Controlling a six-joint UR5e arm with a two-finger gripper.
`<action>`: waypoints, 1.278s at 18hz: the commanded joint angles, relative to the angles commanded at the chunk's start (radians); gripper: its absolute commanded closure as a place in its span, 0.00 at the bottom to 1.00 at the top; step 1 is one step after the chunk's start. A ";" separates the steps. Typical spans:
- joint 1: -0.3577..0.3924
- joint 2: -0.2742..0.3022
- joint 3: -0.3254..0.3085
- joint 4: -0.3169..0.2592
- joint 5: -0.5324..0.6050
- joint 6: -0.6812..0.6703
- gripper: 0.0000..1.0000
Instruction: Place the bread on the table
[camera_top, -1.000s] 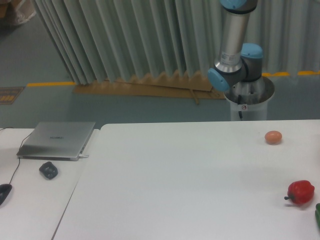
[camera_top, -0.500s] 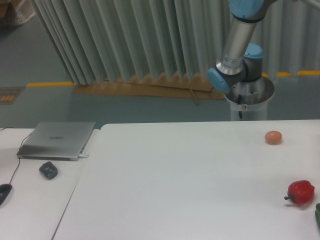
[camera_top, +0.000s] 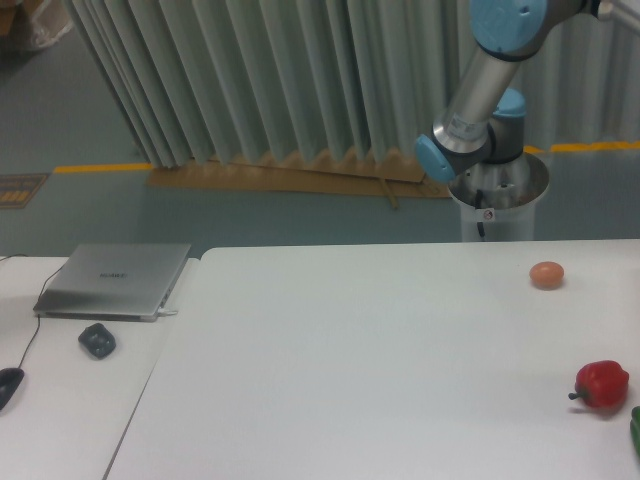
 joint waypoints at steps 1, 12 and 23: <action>0.000 -0.006 -0.005 0.000 0.000 -0.002 0.00; -0.005 -0.081 0.052 0.029 -0.012 -0.043 0.00; -0.009 -0.121 0.058 0.052 -0.006 -0.042 0.00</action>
